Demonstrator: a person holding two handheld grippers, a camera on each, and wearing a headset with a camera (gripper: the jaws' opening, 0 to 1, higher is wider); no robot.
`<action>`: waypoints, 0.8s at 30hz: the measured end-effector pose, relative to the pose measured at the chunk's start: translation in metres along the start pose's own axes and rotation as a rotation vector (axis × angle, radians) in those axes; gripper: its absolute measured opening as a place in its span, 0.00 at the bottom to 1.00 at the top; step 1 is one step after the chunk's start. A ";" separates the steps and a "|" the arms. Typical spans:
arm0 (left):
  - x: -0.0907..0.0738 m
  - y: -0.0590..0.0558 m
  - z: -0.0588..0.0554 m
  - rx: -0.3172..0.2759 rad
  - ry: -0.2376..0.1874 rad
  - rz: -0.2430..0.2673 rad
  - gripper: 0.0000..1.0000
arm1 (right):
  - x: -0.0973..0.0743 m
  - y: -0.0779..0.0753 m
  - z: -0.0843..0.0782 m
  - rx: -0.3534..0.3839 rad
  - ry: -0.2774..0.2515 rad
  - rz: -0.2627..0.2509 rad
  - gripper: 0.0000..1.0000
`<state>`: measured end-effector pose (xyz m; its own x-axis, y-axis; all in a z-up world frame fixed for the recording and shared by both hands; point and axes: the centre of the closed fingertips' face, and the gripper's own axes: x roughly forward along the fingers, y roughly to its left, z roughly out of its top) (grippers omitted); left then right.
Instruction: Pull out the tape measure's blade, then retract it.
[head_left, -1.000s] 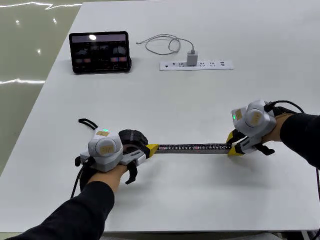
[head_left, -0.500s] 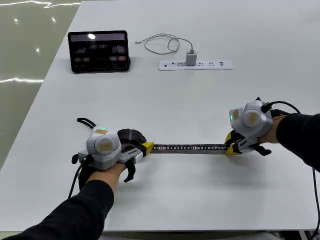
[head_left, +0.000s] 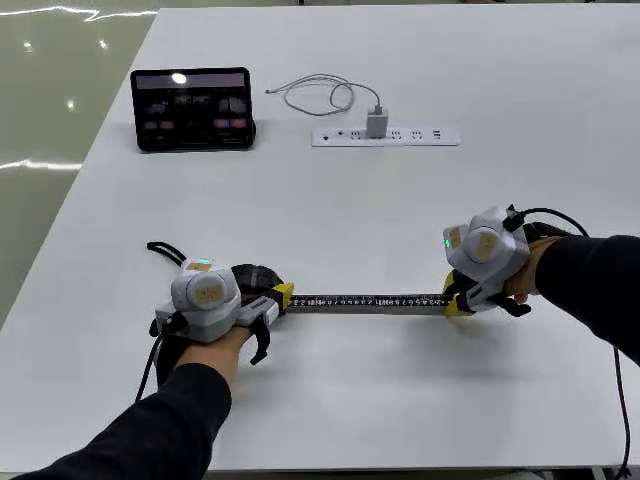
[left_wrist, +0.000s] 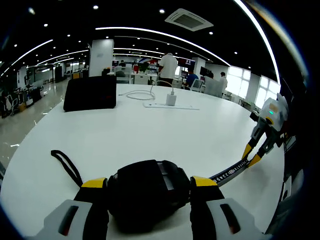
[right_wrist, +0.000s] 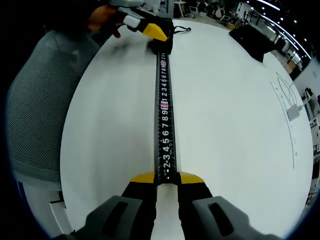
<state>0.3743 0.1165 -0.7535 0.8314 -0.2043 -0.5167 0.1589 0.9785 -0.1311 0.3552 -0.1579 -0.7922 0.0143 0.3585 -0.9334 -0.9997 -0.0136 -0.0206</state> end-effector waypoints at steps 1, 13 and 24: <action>0.000 -0.001 0.000 0.002 0.004 0.003 0.62 | 0.000 0.000 0.000 0.010 -0.006 -0.001 0.11; -0.001 -0.001 -0.003 0.029 0.034 0.031 0.60 | 0.005 -0.004 -0.001 0.051 0.005 -0.004 0.10; 0.000 0.000 -0.004 0.026 0.037 0.022 0.60 | 0.004 -0.006 -0.001 0.092 -0.014 -0.016 0.11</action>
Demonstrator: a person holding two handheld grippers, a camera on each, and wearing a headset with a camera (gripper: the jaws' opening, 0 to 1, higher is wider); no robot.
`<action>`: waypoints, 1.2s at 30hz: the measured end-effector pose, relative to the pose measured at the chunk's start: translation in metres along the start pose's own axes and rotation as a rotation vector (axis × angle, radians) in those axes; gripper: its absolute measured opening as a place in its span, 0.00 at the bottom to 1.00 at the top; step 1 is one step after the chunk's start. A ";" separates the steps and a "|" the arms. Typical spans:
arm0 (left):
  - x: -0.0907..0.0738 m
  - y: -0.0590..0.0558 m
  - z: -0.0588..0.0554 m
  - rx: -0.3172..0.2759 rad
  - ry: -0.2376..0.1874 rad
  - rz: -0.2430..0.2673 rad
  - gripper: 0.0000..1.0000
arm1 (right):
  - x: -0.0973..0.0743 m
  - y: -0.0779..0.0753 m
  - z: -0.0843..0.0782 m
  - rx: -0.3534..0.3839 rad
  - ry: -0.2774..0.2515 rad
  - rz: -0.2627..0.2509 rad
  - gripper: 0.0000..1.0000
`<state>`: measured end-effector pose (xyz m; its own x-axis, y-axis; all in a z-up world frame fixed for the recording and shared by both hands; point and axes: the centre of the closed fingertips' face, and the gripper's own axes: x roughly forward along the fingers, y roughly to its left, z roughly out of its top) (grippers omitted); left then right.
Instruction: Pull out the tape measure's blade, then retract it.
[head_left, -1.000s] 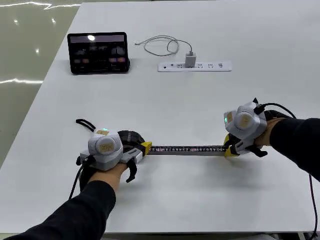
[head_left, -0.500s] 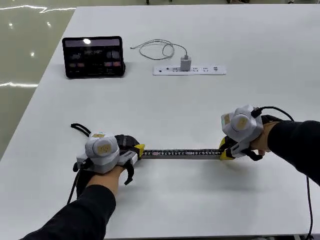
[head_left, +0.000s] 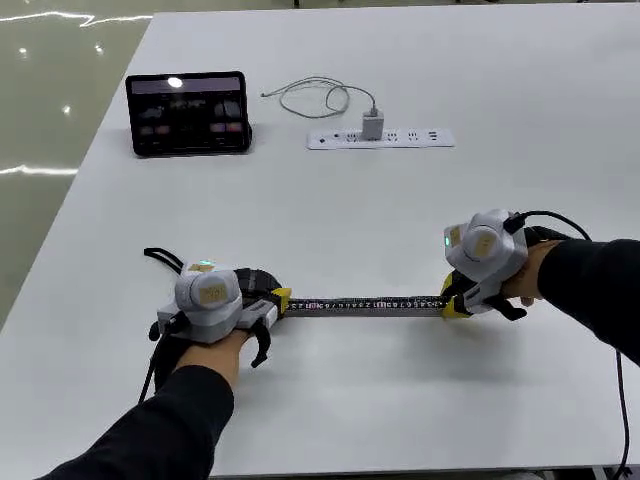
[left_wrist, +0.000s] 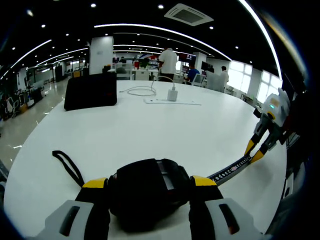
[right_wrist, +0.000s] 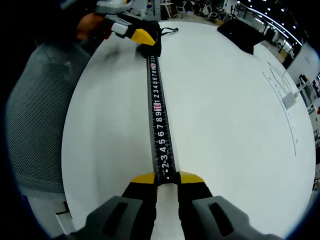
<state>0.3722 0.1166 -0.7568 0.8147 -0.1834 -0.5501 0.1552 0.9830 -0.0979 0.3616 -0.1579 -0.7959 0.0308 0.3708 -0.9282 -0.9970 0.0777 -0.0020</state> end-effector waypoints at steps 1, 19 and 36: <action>0.000 0.000 0.000 0.000 0.000 0.000 0.60 | 0.000 0.001 0.001 -0.003 -0.001 0.000 0.11; 0.000 0.000 -0.001 -0.004 0.011 -0.006 0.60 | 0.003 0.003 0.011 -0.014 -0.028 0.007 0.11; 0.000 0.001 -0.001 -0.016 0.021 -0.014 0.59 | 0.003 0.009 0.027 -0.036 -0.050 0.011 0.11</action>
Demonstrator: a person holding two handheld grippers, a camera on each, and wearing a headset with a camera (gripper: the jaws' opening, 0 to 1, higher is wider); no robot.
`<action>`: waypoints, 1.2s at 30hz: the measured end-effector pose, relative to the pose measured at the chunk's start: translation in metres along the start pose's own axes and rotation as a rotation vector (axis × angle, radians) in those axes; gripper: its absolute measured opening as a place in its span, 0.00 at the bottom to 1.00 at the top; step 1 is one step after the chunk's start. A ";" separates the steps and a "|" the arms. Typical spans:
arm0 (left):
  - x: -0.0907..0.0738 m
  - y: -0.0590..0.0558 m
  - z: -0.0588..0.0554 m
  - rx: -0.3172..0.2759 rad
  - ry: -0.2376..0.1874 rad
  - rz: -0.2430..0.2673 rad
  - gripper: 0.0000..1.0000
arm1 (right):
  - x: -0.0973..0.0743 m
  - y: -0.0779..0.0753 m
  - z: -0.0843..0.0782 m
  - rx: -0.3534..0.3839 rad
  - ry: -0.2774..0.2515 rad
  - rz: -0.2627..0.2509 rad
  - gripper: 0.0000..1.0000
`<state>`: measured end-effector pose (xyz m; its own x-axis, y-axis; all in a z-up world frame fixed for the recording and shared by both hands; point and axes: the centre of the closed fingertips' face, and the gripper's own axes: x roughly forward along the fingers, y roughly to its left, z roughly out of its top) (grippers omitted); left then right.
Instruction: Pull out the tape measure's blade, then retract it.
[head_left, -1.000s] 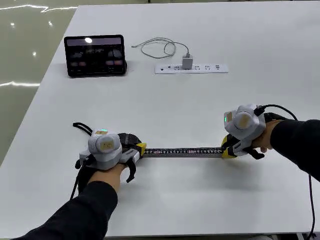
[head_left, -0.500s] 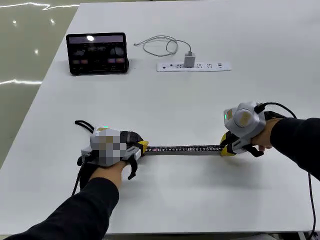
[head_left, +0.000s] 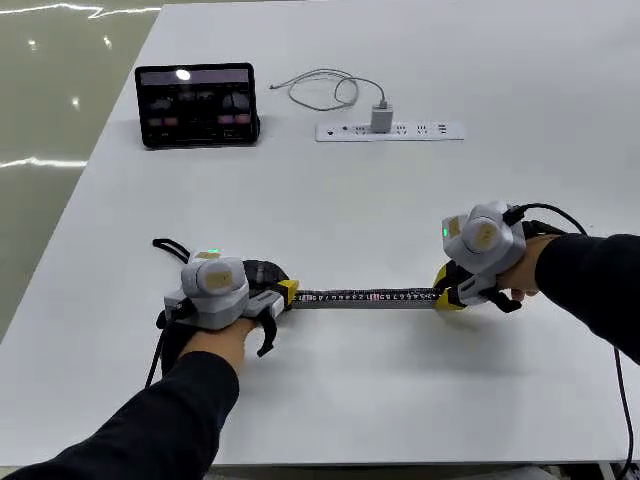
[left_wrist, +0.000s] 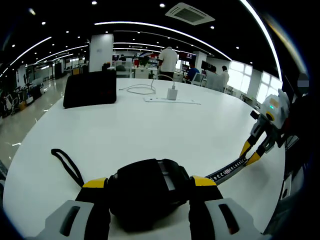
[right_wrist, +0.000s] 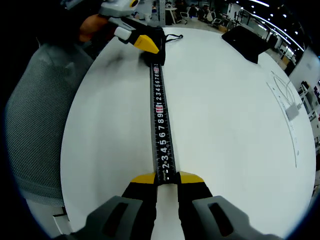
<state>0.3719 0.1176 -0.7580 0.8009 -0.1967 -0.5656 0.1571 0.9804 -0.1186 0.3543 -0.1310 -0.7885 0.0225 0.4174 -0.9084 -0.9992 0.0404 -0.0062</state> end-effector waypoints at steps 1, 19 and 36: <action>0.000 0.000 0.000 -0.001 0.001 -0.001 0.59 | 0.000 0.000 0.000 0.001 -0.001 0.000 0.11; 0.000 0.000 0.000 -0.008 0.008 -0.006 0.59 | 0.004 -0.003 0.004 0.014 0.004 0.004 0.11; -0.001 0.001 0.000 -0.020 0.013 -0.017 0.59 | 0.012 -0.008 0.011 0.020 -0.010 0.002 0.11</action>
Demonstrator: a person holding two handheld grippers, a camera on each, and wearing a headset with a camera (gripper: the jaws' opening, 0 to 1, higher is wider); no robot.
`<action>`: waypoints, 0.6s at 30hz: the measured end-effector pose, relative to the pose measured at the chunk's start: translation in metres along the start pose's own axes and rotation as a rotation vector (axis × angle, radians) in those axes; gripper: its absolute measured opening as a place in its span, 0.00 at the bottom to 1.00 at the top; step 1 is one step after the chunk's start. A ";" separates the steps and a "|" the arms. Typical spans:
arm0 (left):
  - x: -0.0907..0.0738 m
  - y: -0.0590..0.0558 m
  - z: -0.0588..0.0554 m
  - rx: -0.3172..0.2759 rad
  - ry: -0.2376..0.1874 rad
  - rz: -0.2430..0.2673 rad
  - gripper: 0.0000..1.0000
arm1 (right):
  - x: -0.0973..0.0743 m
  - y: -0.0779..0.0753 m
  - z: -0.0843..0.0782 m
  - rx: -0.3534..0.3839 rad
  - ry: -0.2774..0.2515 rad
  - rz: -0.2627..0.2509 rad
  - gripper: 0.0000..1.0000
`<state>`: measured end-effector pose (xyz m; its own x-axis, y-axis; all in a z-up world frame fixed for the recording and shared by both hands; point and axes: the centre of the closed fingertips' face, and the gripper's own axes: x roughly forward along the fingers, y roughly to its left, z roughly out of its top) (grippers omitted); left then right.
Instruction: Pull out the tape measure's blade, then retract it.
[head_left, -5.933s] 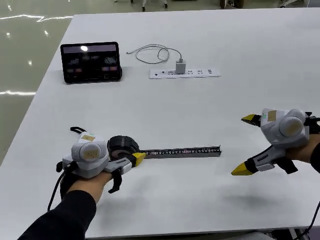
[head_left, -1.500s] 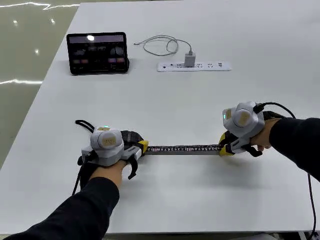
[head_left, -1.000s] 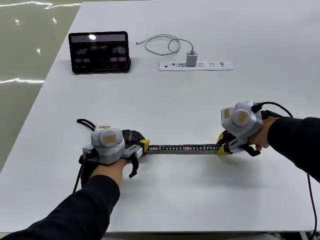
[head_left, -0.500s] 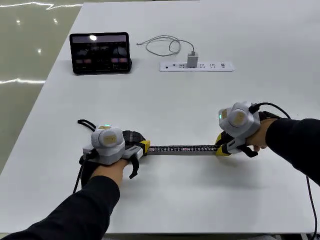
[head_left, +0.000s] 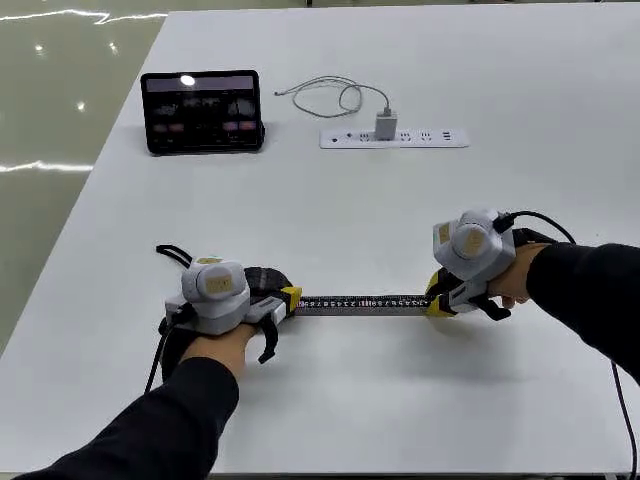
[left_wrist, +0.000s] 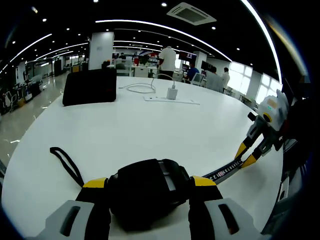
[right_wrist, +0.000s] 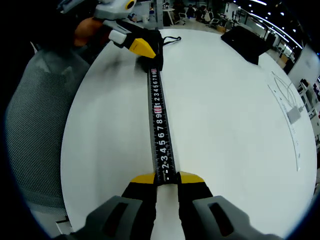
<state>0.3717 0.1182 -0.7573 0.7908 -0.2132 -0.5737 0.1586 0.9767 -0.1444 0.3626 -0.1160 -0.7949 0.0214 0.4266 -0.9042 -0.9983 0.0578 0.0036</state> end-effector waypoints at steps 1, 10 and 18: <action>0.000 0.000 0.000 0.000 0.001 -0.001 0.59 | 0.000 0.000 0.001 -0.001 0.000 0.000 0.11; 0.000 0.000 0.000 0.002 0.005 -0.009 0.59 | 0.004 -0.001 0.005 -0.002 -0.004 -0.002 0.11; 0.000 -0.001 -0.001 0.010 0.010 -0.013 0.59 | 0.006 0.001 0.009 -0.004 -0.009 -0.002 0.12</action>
<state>0.3712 0.1173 -0.7579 0.7827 -0.2261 -0.5799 0.1747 0.9740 -0.1440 0.3625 -0.1051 -0.7960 0.0238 0.4344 -0.9004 -0.9985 0.0552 0.0003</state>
